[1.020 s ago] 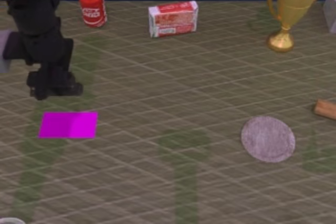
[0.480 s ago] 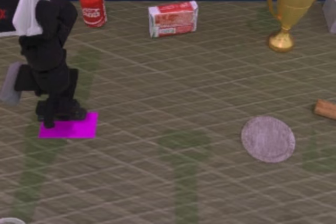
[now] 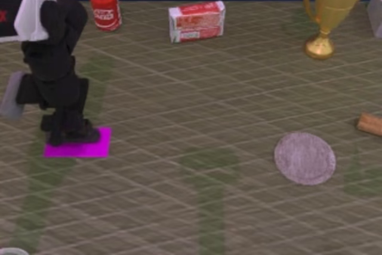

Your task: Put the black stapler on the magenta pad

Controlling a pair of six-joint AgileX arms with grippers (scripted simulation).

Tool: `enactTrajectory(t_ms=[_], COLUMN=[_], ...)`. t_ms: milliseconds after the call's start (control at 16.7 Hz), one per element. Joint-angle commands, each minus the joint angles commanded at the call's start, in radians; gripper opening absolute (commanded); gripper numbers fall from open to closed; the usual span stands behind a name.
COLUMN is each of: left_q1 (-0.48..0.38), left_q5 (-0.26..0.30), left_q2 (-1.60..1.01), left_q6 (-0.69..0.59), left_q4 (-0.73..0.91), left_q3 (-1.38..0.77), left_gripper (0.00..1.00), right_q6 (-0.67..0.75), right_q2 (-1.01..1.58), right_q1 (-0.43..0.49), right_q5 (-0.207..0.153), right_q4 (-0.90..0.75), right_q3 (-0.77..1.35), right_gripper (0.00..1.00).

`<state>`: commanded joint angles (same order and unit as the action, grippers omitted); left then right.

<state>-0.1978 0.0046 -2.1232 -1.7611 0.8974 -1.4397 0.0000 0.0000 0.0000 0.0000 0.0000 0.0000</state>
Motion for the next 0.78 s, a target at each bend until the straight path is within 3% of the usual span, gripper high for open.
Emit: enactTrajectory(t_ms=[420, 780], left_q1=[0.000, 0.000], left_q5=[0.000, 0.000], left_q2=[0.000, 0.000], left_q6=[0.000, 0.000], left_q4=[0.000, 0.000], left_q3=[0.000, 0.000], left_gripper=[0.98, 1.00], right_q6=[0.000, 0.000], right_q2=[0.000, 0.000], right_q1=[0.000, 0.000], right_q5=[0.000, 0.000], right_q4=[0.000, 0.000], right_q3=[0.000, 0.000], right_gripper=[1.00, 1.00])
